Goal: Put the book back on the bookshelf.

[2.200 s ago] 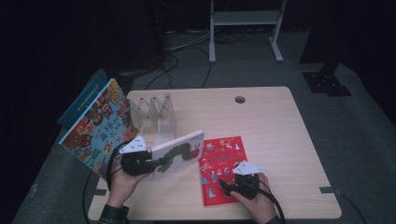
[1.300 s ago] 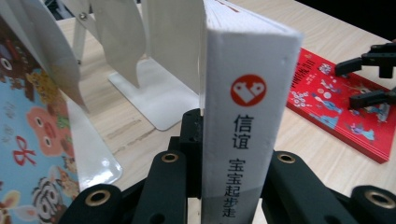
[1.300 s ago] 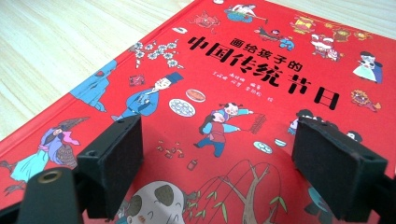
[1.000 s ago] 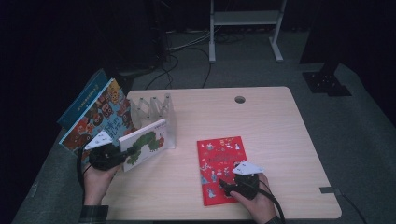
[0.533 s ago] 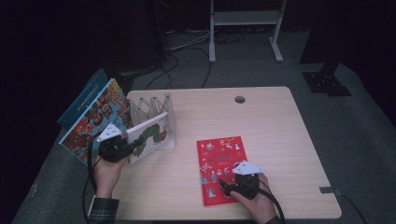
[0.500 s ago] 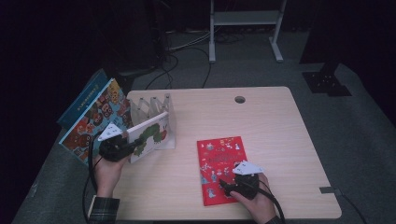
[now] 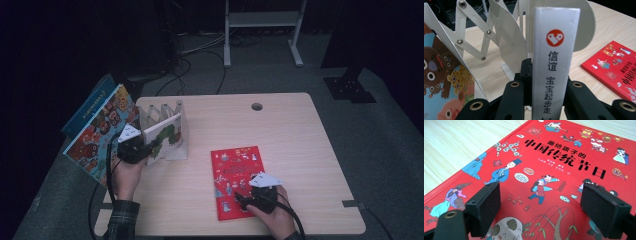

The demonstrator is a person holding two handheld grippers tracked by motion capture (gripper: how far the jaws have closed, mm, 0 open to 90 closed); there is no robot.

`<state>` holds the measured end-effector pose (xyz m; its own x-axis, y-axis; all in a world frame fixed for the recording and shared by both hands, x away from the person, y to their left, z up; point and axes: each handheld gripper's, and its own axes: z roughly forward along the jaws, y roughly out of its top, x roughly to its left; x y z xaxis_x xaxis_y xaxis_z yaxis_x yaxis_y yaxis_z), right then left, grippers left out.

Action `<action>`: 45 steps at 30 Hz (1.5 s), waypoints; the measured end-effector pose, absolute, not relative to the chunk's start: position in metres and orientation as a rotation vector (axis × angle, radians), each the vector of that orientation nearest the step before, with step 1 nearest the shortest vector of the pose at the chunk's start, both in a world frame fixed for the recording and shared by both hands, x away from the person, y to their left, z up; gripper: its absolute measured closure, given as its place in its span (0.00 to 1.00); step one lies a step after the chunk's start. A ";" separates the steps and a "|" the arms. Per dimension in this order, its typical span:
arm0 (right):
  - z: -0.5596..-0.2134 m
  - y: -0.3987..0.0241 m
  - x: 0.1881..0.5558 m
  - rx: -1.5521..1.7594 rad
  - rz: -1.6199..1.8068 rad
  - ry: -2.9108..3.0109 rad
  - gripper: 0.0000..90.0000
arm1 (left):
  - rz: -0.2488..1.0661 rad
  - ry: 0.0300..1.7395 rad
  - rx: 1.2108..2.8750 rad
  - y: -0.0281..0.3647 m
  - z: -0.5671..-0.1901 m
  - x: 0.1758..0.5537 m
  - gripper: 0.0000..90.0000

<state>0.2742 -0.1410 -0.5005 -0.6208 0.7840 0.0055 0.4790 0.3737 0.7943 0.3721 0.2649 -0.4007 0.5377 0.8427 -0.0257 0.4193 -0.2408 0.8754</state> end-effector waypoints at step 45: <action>-0.500 -0.141 0.274 1.098 1.123 2.268 0.17 | 0.462 1.111 2.059 0.256 -0.441 0.390 0.82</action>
